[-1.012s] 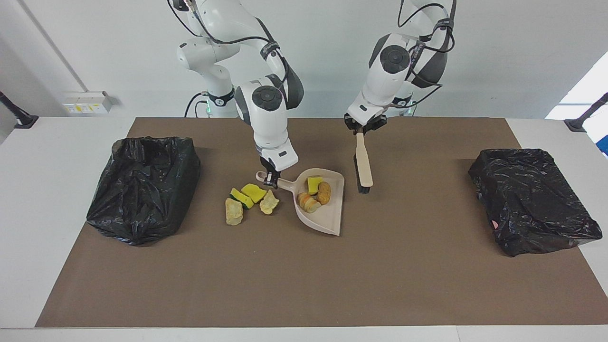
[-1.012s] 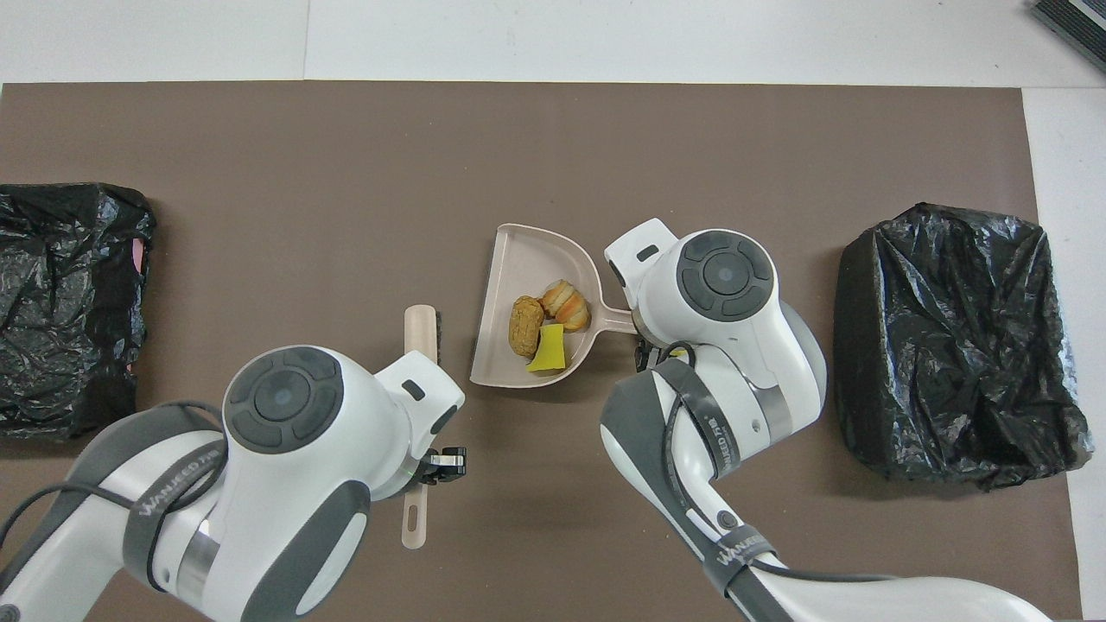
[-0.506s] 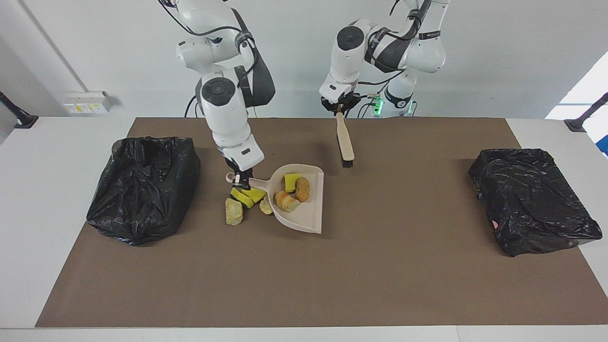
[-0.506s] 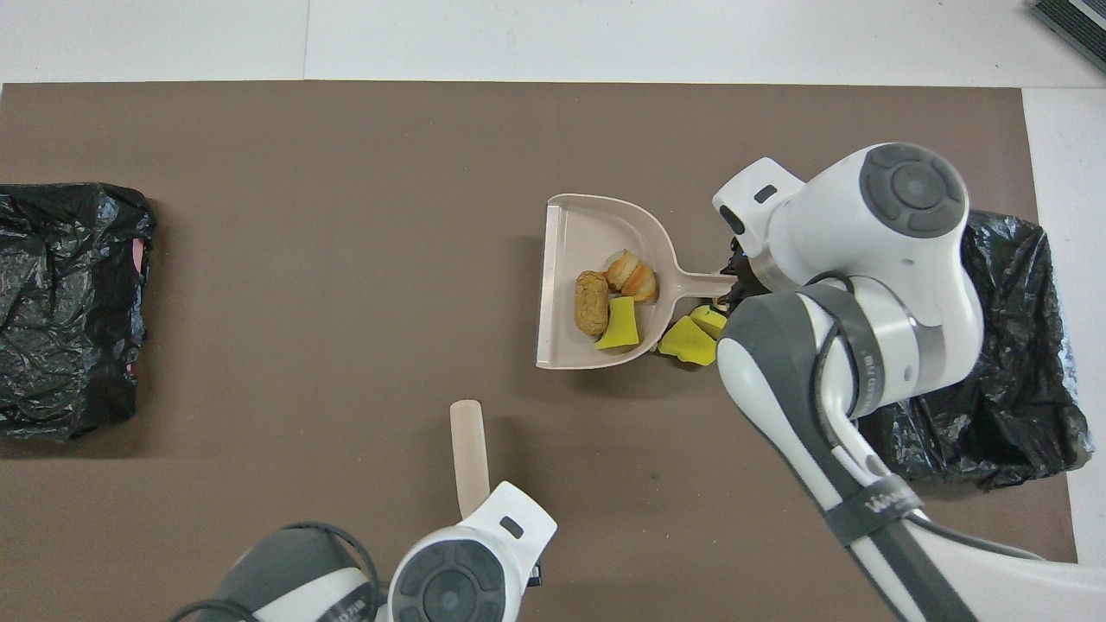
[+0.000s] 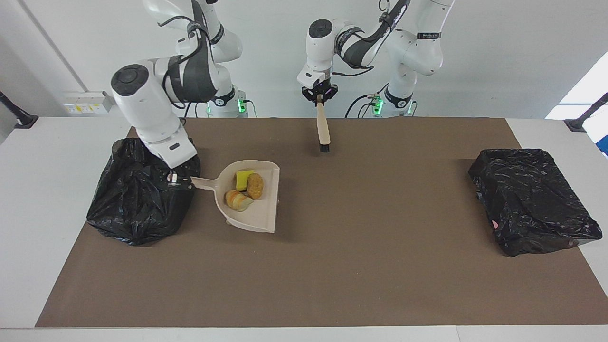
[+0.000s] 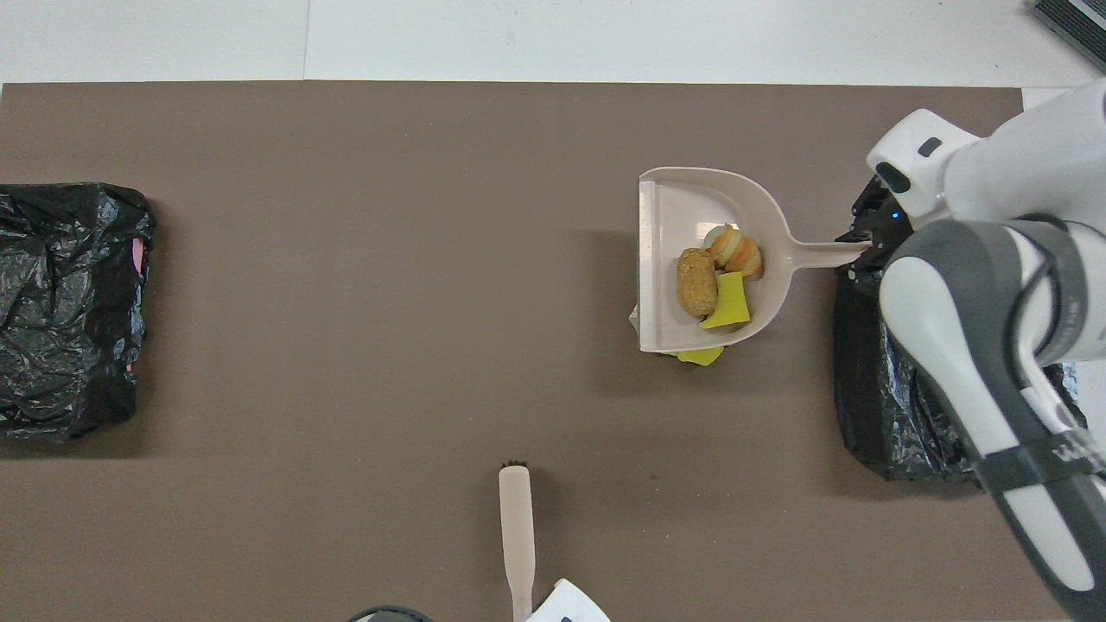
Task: Sweep and dump trash in bin
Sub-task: 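Carry the loaded dustpan with the right gripper over the far-side trash bag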
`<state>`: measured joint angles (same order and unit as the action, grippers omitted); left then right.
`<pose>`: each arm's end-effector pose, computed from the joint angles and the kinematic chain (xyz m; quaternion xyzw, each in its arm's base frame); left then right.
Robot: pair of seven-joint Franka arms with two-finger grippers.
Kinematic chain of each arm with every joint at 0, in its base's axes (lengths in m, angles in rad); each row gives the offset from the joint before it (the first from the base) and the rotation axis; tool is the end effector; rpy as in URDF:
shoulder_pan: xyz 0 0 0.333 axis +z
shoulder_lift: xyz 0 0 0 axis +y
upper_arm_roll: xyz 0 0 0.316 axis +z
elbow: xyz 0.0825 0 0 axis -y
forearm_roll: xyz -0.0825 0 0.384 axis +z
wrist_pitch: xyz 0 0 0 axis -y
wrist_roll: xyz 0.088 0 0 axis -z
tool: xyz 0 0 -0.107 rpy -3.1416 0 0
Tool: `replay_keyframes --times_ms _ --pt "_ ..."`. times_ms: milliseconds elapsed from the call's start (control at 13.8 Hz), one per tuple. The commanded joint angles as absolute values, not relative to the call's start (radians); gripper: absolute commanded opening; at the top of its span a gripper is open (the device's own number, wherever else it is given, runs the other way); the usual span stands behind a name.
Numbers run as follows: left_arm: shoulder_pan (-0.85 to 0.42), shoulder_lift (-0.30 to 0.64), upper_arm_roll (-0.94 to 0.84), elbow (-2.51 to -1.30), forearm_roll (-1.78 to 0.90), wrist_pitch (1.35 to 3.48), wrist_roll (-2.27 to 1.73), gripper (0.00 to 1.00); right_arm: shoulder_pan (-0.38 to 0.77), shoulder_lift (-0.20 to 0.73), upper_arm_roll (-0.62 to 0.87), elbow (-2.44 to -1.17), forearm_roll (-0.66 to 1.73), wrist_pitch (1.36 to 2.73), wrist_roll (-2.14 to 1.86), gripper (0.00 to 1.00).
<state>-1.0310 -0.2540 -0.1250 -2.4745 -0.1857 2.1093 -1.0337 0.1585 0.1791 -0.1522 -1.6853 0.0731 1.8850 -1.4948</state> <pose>0.1666 -0.3990 0.3764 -0.9966 0.0061 0.0798 0.0211 0.6187 0.0152 0.4932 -0.7376 -0.6748 -0.0229 0.0080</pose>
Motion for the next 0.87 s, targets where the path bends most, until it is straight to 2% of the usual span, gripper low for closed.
replay_keyframes --times_ms 0,289,795 --pt "-1.058 -0.282 -0.109 -2.525 -0.207 2.155 -1.074 0.00 0.071 0.175 -0.143 -1.669 0.075 1.858 -1.601 0.00" --pt "-1.078 -0.262 -0.110 -2.533 -0.210 2.189 -1.113 0.00 -0.020 0.140 -0.146 -1.634 0.034 1.801 -1.699 0.00" --pt "-1.091 -0.233 -0.109 -2.533 -0.212 2.224 -1.120 0.00 -0.218 0.112 -0.150 -1.640 -0.125 1.789 -1.864 0.00"
